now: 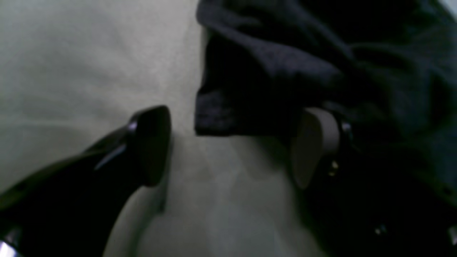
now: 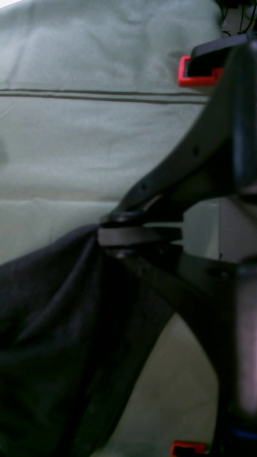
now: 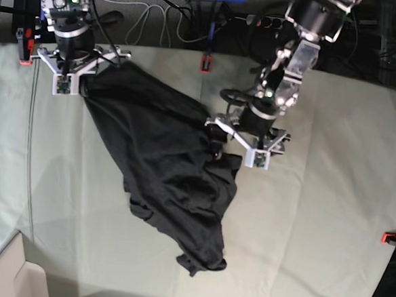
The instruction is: Layout the t-shirt on the table in an organized manner, then fold the t-shirt properly
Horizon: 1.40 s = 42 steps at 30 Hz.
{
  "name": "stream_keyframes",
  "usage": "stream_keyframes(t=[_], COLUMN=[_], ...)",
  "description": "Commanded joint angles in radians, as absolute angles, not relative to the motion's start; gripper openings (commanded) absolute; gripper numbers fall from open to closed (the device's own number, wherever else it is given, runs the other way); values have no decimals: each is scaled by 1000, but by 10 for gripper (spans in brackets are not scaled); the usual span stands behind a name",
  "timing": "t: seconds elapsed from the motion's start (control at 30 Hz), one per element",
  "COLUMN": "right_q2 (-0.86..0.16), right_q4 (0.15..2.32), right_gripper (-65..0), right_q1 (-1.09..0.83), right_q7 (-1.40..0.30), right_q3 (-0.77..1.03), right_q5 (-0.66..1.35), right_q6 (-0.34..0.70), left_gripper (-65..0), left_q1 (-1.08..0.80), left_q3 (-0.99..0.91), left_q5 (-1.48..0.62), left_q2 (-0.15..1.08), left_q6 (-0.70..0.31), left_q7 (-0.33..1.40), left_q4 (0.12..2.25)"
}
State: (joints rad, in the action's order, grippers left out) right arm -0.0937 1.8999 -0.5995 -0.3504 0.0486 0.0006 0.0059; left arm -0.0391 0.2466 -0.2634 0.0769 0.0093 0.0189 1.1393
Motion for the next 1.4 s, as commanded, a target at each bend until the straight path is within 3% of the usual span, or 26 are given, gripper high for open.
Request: stream_keyframes(t=[0.0,0.57,0.67,0.83,0.9,1.13,1.37], right_q2=[-110,-128,-133,-133,-133,-147,-145], right_q4=[1920,1919,1919,1919,1919,1919,1922], right_gripper=[-650,-650,-650,-650,-650,-650,-650], right_q1=[-604,-582,-582,-582,-582,-570,-544], right_q7=[-325,-326,-326,-326,-326,-326,-323], right_q3=[53,53,53,53,53,53,42], right_q5=[-2,-2,-2,-2,-2,-2,-1], right_q6=[1,1,1,1,1,1,1], left_gripper=[-144,-152,-267,-583,-650,-649,-649], left_q1=[-48,56,73,110,122,45,-76], left_q3=[246,185,185,185,185,179,113], left_q5=[-263,-265,-263,-263,-263,-263,-263], left_q2=[88,35,21,-8,-8,7,110], left_q6=[4,-4,-4,-4,-4,-1,4], left_q7=[-5,-2,-2,-5,-4,1,1], left_q4=[1175,978,943,823,792,969,1228])
